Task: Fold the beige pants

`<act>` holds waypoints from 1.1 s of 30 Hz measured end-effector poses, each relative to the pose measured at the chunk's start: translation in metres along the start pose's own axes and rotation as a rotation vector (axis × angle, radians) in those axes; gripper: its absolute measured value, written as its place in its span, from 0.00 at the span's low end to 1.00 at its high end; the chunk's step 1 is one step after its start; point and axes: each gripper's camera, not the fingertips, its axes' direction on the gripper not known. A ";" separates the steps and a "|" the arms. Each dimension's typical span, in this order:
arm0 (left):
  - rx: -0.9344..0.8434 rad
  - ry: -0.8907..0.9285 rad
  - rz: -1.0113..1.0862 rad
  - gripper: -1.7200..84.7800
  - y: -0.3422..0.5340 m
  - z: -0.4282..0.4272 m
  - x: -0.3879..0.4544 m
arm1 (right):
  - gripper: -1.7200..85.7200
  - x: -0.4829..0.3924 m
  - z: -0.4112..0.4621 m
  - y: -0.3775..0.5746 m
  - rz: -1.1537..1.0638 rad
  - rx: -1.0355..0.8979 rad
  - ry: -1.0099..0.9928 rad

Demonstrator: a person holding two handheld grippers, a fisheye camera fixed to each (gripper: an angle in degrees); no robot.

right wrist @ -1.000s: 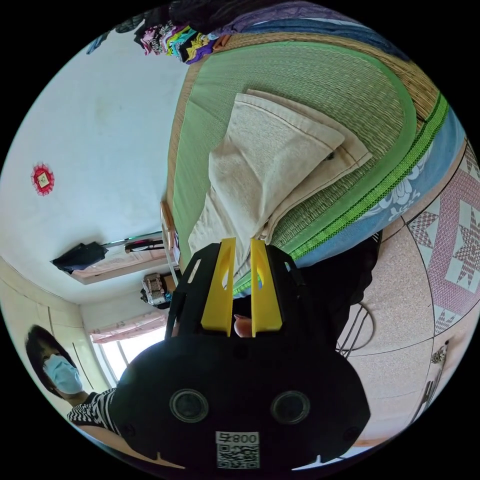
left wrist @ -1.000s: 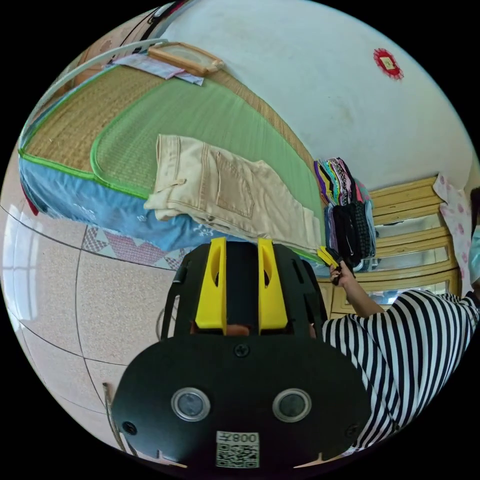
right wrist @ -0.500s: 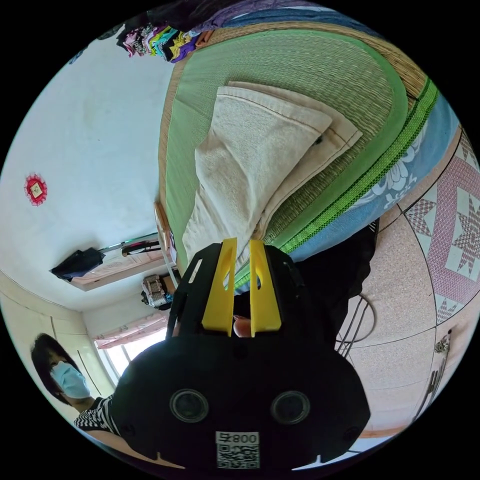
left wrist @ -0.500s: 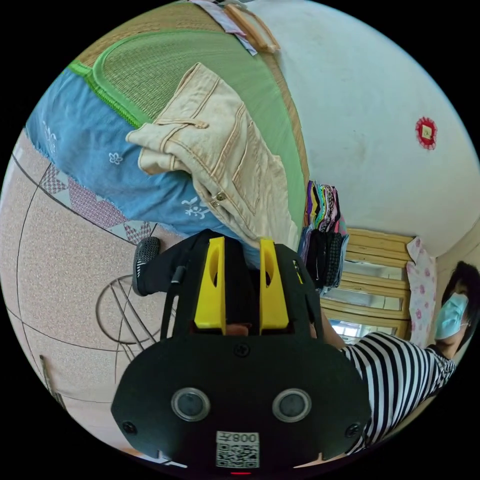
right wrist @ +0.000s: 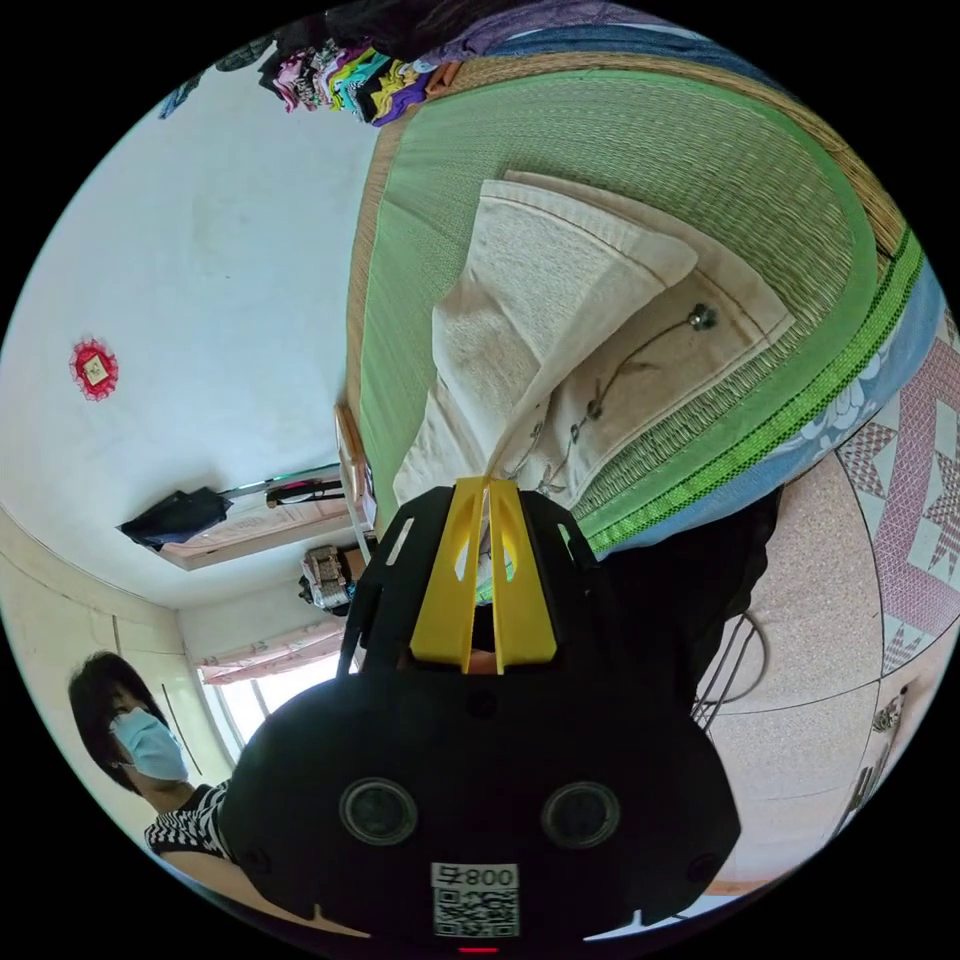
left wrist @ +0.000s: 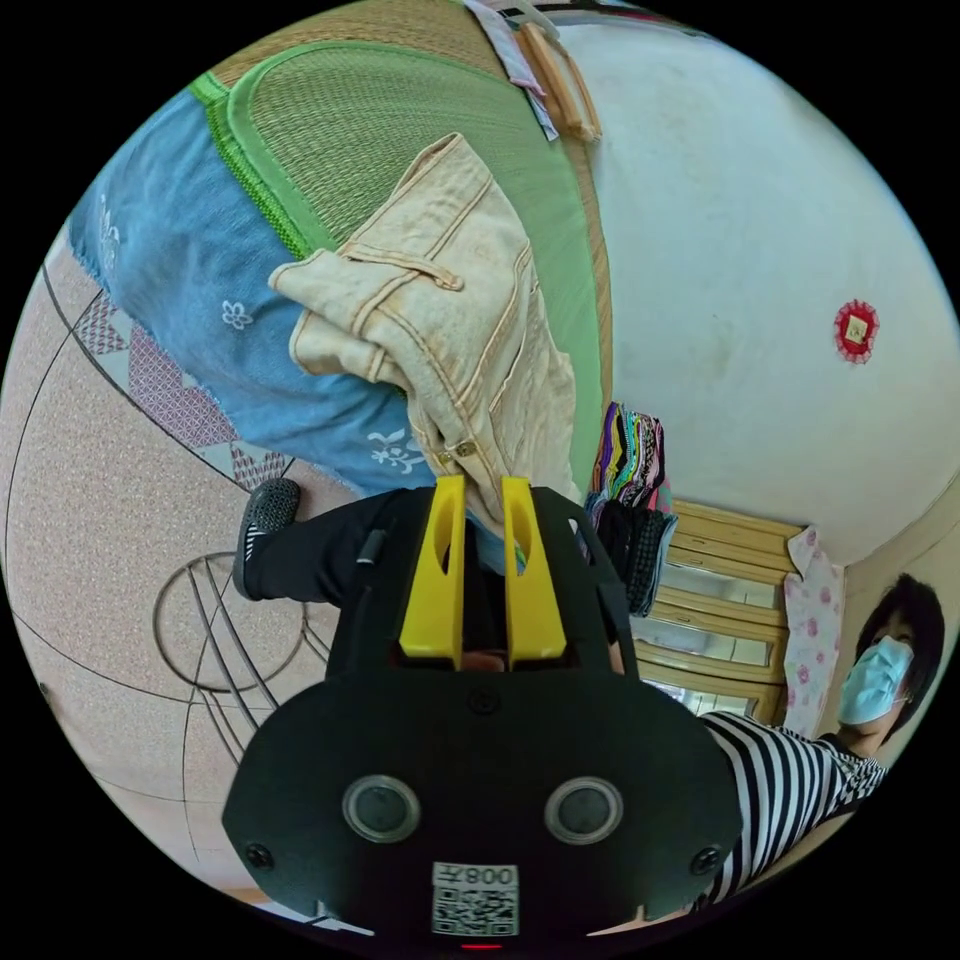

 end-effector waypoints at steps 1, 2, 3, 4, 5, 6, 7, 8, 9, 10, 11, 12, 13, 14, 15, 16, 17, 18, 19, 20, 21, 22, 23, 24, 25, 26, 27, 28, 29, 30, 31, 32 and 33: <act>0.002 0.003 -0.003 0.10 -0.001 0.000 0.000 | 0.03 -0.001 0.000 -0.002 -0.005 -0.001 0.000; 0.004 0.010 -0.006 0.10 -0.002 -0.002 0.000 | 0.03 -0.001 0.000 -0.002 -0.007 -0.002 0.001; 0.010 0.006 -0.013 0.10 -0.002 -0.004 0.000 | 0.03 -0.002 0.000 -0.004 -0.013 -0.004 -0.001; 0.012 0.002 -0.022 0.10 -0.002 -0.005 -0.001 | 0.03 -0.003 -0.001 -0.005 -0.018 -0.003 -0.005; 0.021 0.003 -0.044 0.10 -0.002 -0.006 -0.004 | 0.03 -0.003 -0.001 -0.006 -0.021 -0.003 -0.007; 0.039 0.016 -0.054 0.11 -0.004 -0.008 -0.006 | 0.03 -0.004 0.000 -0.007 -0.024 -0.003 -0.011; 0.043 0.020 -0.058 0.11 -0.006 -0.007 -0.007 | 0.03 -0.004 0.001 -0.008 -0.025 -0.003 -0.014; 0.044 0.021 -0.065 0.11 -0.012 -0.006 -0.008 | 0.03 -0.004 0.001 -0.009 -0.026 -0.004 -0.016; 0.044 0.026 -0.061 0.10 -0.018 -0.004 -0.007 | 0.03 -0.003 0.002 -0.010 -0.025 -0.003 -0.020; 0.041 0.024 -0.059 0.10 -0.022 -0.003 -0.006 | 0.03 -0.003 0.003 -0.012 -0.023 -0.002 -0.025; 0.030 0.002 -0.054 0.09 -0.029 -0.001 -0.002 | 0.03 -0.002 0.003 -0.012 -0.023 -0.002 -0.028; 0.020 -0.020 -0.042 0.08 -0.035 0.000 0.002 | 0.03 -0.002 0.004 -0.013 -0.023 -0.002 -0.033; 0.017 -0.025 -0.036 0.08 -0.037 0.001 0.004 | 0.03 -0.003 0.004 -0.014 -0.026 -0.001 -0.038; 0.017 -0.024 -0.024 0.07 -0.040 0.001 0.008 | 0.03 -0.004 0.004 -0.014 -0.029 0.000 -0.040; 0.017 -0.015 -0.013 0.07 -0.043 0.001 0.013 | 0.03 -0.007 0.004 -0.014 -0.039 0.000 -0.042; 0.017 -0.009 -0.008 0.07 -0.044 0.000 0.016 | 0.02 -0.011 0.004 -0.015 -0.053 0.001 -0.041; 0.018 0.004 0.006 0.06 -0.048 0.000 0.023 | 0.02 -0.014 0.004 -0.015 -0.061 0.001 -0.042; 0.016 0.005 0.025 0.06 -0.052 0.000 0.031 | 0.02 -0.020 0.005 -0.017 -0.079 0.004 -0.047; 0.015 0.002 0.041 0.06 -0.055 -0.001 0.037 | 0.02 -0.028 0.005 -0.019 -0.097 0.008 -0.055; 0.005 -0.011 0.078 0.06 -0.061 0.000 0.048 | 0.02 -0.032 0.005 -0.020 -0.107 0.010 -0.059; -0.012 -0.028 0.099 0.06 -0.069 0.001 0.057 | 0.02 -0.040 0.006 -0.024 -0.127 0.010 -0.061; -0.021 -0.032 0.103 0.06 -0.072 0.002 0.061 | 0.02 -0.048 0.008 -0.028 -0.146 0.007 -0.061; -0.038 -0.031 0.102 0.06 -0.079 0.004 0.066 | 0.02 -0.052 0.009 -0.030 -0.156 0.004 -0.060; -0.056 -0.035 0.091 0.07 -0.085 0.007 0.068 | 0.02 -0.059 0.013 -0.034 -0.174 -0.003 -0.053; -0.062 -0.040 0.081 0.07 -0.087 0.009 0.068 | 0.02 -0.065 0.016 -0.037 -0.185 -0.011 -0.052; -0.064 -0.045 0.058 0.07 -0.090 0.011 0.068 | 0.02 -0.067 0.018 -0.038 -0.190 -0.015 -0.054; -0.068 -0.048 0.030 0.07 -0.092 0.014 0.068 | 0.02 -0.070 0.022 -0.041 -0.193 -0.020 -0.063; -0.067 -0.050 0.019 0.07 -0.093 0.016 0.068 | 0.02 -0.071 0.026 -0.043 -0.191 -0.021 -0.071; -0.061 -0.050 0.013 0.07 -0.094 0.018 0.070 | 0.02 -0.072 0.028 -0.043 -0.190 -0.021 -0.074; -0.056 -0.039 0.010 0.07 -0.095 0.020 0.072 | 0.02 -0.072 0.031 -0.044 -0.188 -0.024 -0.076; -0.056 -0.033 0.005 0.07 -0.096 0.022 0.072 | 0.02 -0.073 0.035 -0.045 -0.183 -0.029 -0.075; -0.052 -0.023 0.000 0.07 -0.098 0.024 0.075 | 0.02 -0.073 0.037 -0.046 -0.180 -0.031 -0.075; -0.051 -0.015 0.003 0.07 -0.101 0.026 0.078 | 0.02 -0.073 0.041 -0.047 -0.174 -0.032 -0.078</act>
